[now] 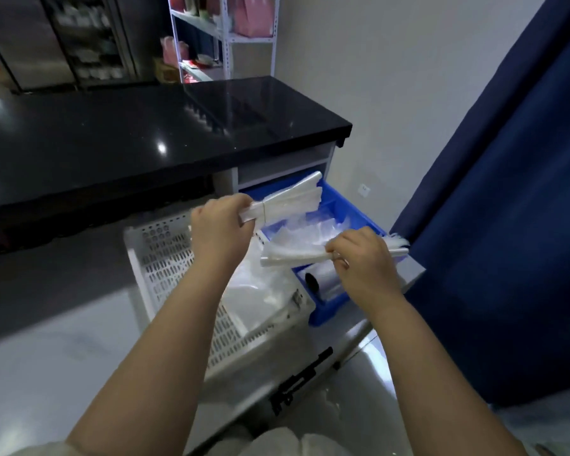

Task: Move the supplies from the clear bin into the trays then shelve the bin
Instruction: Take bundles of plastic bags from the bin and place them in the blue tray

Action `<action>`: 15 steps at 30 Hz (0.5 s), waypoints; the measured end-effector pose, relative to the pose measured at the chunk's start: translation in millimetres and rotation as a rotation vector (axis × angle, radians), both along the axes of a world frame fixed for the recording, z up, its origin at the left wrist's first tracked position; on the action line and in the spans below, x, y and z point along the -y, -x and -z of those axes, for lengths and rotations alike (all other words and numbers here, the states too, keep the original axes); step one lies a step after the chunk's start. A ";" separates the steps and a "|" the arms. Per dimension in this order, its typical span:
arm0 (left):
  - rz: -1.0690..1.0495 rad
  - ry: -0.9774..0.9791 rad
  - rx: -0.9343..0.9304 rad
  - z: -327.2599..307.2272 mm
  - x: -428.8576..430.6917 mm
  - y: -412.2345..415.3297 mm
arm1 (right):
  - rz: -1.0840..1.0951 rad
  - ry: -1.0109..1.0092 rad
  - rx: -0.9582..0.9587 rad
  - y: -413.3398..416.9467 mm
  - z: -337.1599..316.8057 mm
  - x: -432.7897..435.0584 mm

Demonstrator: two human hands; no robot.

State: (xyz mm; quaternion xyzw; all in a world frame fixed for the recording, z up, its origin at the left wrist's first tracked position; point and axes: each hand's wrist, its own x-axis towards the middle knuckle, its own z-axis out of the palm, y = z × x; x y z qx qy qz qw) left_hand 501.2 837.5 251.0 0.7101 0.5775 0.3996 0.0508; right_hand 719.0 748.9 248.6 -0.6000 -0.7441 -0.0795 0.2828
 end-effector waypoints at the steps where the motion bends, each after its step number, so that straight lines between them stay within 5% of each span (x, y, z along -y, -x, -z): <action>1: 0.001 0.005 -0.009 -0.8 -14.6 -4.3 | 0.002 -0.007 -0.003 -4.0 -0.4 -14.2; 15: 0.045 0.183 -0.249 3.3 -119.8 -100.3 | -0.133 -0.135 0.051 -42.4 25.7 -171.4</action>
